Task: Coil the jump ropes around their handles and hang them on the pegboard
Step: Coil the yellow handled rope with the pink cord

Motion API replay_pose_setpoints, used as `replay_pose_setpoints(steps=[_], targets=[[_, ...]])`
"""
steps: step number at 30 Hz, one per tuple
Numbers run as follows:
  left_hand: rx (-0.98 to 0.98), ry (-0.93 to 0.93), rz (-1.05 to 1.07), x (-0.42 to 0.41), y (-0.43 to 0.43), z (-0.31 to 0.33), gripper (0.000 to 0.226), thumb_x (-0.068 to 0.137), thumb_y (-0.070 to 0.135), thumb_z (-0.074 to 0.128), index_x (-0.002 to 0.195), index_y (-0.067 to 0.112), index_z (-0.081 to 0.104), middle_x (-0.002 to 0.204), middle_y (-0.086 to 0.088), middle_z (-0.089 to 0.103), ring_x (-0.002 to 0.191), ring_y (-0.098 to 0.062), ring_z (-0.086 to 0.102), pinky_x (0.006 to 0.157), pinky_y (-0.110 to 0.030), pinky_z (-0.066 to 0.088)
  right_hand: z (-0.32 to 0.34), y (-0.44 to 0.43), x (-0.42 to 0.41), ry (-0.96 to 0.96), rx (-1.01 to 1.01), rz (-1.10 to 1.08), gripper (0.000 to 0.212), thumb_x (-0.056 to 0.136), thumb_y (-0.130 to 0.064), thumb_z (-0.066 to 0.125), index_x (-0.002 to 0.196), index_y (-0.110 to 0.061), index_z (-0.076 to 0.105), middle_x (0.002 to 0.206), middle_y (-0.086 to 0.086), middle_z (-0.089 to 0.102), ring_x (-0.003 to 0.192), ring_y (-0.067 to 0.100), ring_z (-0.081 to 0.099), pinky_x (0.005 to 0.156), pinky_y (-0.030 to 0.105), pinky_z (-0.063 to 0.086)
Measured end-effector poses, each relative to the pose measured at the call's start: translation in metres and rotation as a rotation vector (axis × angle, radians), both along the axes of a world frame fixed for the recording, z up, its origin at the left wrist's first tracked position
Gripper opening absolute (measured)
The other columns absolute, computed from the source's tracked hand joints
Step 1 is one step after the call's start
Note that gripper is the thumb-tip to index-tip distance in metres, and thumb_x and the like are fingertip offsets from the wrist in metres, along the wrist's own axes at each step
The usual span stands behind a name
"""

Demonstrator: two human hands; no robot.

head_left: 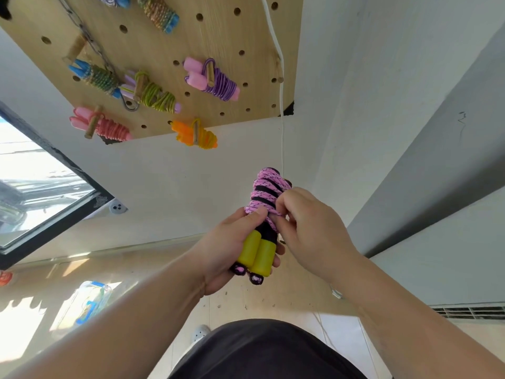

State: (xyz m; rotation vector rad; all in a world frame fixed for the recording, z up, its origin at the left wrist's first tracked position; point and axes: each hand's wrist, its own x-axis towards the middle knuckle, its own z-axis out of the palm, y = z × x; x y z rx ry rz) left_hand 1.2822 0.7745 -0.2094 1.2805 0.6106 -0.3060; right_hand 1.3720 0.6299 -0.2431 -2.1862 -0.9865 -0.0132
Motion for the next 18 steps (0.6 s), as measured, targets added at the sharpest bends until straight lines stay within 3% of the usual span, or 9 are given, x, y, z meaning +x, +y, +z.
replay_pose_setpoints(steps=[5, 10, 15, 18], targets=[[-0.157, -0.016, 0.105, 0.004, -0.009, -0.001, 0.048, 0.100, 0.042, 0.053, 0.126, 0.002, 0.061, 0.095, -0.023, 0.070, 0.075, -0.038, 0.066, 0.072, -0.047, 0.054, -0.009, 0.001, -0.007, -0.043, 0.169, -0.120, 0.016, 0.099, -0.027, 0.058, 0.086, -0.020, 0.051, 0.083, -0.012, 0.047, 0.069, 0.014, 0.044, 0.056, 0.026, 0.038], [-0.319, 0.006, 0.149, 0.004, -0.005, -0.003, 0.053, 0.099, 0.048, 0.051, 0.126, 0.004, 0.066, 0.108, -0.025, 0.070, 0.079, -0.037, 0.066, 0.074, -0.046, 0.056, -0.006, -0.006, -0.007, 0.050, 0.184, 0.006, 0.022, 0.100, -0.037, 0.050, 0.103, -0.020, 0.063, 0.094, -0.012, 0.053, 0.083, 0.008, 0.054, 0.066, 0.018, 0.045], [-0.188, 0.013, 0.213, 0.005, -0.006, -0.003, 0.042, 0.097, 0.043, 0.058, 0.121, 0.010, 0.067, 0.106, -0.025, 0.072, 0.077, -0.037, 0.068, 0.074, -0.048, 0.057, -0.005, -0.011, -0.008, 0.089, 0.174, 0.130, 0.024, 0.099, -0.013, 0.053, 0.117, -0.015, 0.069, 0.101, -0.010, 0.055, 0.091, 0.005, 0.055, 0.075, 0.009, 0.041], [-0.077, -0.008, 0.224, 0.005, -0.005, -0.005, 0.033, 0.098, 0.029, 0.063, 0.123, 0.008, 0.061, 0.101, -0.027, 0.071, 0.073, -0.038, 0.068, 0.071, -0.047, 0.056, -0.005, -0.013, -0.006, 0.171, 0.190, 0.160, 0.029, 0.097, -0.005, 0.053, 0.115, -0.017, 0.072, 0.100, -0.010, 0.059, 0.093, 0.008, 0.059, 0.077, 0.010, 0.045]])
